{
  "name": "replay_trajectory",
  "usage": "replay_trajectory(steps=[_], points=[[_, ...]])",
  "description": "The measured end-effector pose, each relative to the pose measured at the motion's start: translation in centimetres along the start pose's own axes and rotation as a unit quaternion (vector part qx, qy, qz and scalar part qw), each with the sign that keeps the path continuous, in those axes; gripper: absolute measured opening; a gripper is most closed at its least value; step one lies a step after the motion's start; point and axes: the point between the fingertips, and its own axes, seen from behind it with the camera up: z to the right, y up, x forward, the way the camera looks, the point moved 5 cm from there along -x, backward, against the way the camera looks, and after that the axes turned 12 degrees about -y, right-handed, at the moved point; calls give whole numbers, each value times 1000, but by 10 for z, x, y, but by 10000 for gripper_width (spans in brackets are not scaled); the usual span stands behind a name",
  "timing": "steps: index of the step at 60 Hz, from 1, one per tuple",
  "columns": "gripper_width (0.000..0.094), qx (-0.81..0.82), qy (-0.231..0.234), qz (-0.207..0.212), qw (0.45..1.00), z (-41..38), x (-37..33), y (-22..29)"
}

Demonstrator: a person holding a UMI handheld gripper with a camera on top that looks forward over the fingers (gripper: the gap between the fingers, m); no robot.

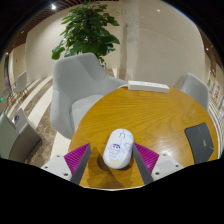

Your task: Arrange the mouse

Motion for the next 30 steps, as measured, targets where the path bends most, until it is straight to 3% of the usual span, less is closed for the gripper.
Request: replay_trajectory(steps=[9, 17, 21, 26, 30], points=[[871, 0, 10, 0, 1000, -5, 9, 9], [806, 0, 13, 0, 1000, -6, 15, 15], [731, 0, 14, 1, 1000, -7, 16, 16], [472, -7, 20, 5, 1000, -7, 18, 18], [456, -13, 25, 4, 1000, -5, 19, 18]])
